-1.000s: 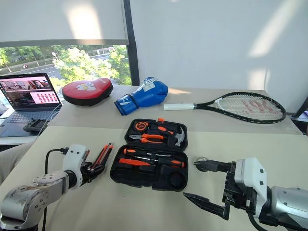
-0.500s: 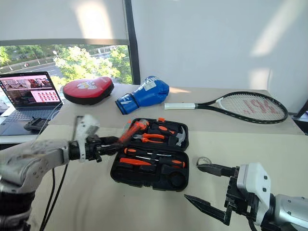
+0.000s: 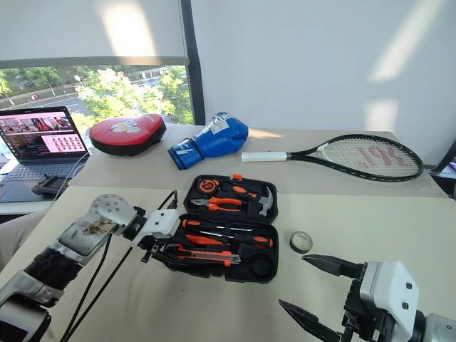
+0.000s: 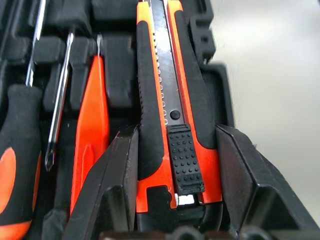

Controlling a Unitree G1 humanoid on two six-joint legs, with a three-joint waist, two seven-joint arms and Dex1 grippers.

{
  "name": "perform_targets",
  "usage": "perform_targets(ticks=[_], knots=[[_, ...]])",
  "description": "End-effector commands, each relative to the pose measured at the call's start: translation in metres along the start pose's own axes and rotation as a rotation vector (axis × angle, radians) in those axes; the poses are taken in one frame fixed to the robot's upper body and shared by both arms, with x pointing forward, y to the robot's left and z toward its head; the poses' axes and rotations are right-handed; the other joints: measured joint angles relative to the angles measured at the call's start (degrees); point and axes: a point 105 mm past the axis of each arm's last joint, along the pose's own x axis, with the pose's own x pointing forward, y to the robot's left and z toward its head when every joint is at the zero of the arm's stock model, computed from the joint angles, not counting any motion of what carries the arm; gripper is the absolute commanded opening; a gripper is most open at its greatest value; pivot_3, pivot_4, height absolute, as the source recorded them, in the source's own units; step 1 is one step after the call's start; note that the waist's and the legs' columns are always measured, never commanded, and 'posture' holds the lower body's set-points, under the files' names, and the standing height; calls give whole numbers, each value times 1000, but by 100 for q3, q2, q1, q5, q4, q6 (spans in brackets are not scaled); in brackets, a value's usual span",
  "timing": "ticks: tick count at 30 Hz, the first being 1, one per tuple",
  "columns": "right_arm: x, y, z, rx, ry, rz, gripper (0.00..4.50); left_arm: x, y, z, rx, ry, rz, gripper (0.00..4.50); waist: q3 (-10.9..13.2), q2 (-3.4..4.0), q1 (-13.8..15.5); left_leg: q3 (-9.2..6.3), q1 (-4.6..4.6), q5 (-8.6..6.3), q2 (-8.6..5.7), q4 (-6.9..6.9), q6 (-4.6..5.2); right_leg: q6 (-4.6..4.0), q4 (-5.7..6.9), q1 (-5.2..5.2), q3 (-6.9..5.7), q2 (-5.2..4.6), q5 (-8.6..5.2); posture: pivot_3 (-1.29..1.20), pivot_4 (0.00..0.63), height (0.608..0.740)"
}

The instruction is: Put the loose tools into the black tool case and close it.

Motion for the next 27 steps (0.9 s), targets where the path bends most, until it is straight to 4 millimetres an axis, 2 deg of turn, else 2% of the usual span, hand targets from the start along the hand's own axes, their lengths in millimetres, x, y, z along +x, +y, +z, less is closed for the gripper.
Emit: perform_targets(ticks=[1, 6, 9, 10, 12, 13, 15, 18, 21, 22, 27], knots=[[-1, 2, 9, -40, -30, -3, 4500, 3, 5, 2, 88, 19, -16, 1768, 0, 1, 4, 0, 0, -1, -1, 2, 2, 2, 1, 0, -1, 0, -1, 0, 150, 740], [-1, 3, 9, -42, -27, -6, 4500, 12, 6, 4, 125, -3, -41, 1768, -1, 1, 1, 1, -3, -6, -1, 19, 10, 8, 7, 2, -6, 1, 0, 0, 150, 740], [-2, 3, 9, -42, -28, -8, 4500, 13, 5, 2, 88, -9, -44, 1768, -1, 1, 4, 0, -2, -8, 0, 29, 14, 12, 8, 9, -12, 0, 2, 0, 150, 740], [-2, 4, 9, -41, -27, -8, 4500, 13, 5, 2, 78, -12, -35, 2558, -1, 1, 4, -1, -2, -9, 0, 32, 16, 14, 8, 11, -14, 0, 2, 0, 150, 740], [-3, 4, 8, -40, -26, -8, 4500, 9, 6, 1, 63, -19, -19, 3124, -1, 1, -4, -2, 0, -10, 1, 35, 17, 17, 8, 14, -13, 0, 3, 0, 150, 740], [-3, 4, 9, -40, -24, -9, 4500, 5, 5, 4, 42, -40, -14, 3659, -1, 1, -9, -2, -1, -11, 2, 35, 18, 18, 7, 14, -13, 0, 4, 0, 150, 740], [-3, 4, 8, -40, -22, -10, 4500, -5, 2, 18, -13, -125, -8, 4274, -1, 2, -55, -1, -1, -11, 2, 34, 19, 20, 8, 9, -12, 2, 3, 0, 150, 740], [-2, 3, 8, -41, -21, -7, 4500, -21, 4, 36, -135, -268, 55, 4274, 0, 2, -79, -2, -5, -4, 6, 34, 7, 26, 13, 4, -11, 2, -1, 0, 150, 740], [0, 2, 9, -42, -31, -3, 4500, -32, 7, 46, -253, -406, 119, 3543, 0, 1, -82, -8, -17, 9, 8, 45, -17, 27, 14, 1, -8, 1, -1, 0, 150, 740], [1, 2, 9, -42, -32, 0, 4500, -32, 7, 48, -284, -447, 139, 3157, 0, 2, -84, -8, -14, 9, 7, 47, -15, 28, 14, 4, -6, 0, -2, 0, 150, 740], [1, 0, 10, -47, -30, 11, 4500, -9, 6, 27, -373, -440, 321, 1365, -1, 4, -72, -9, 9, 4, 1, 47, -10, 37, 11, 31, 4, -13, -5, 0, 150, 740]])
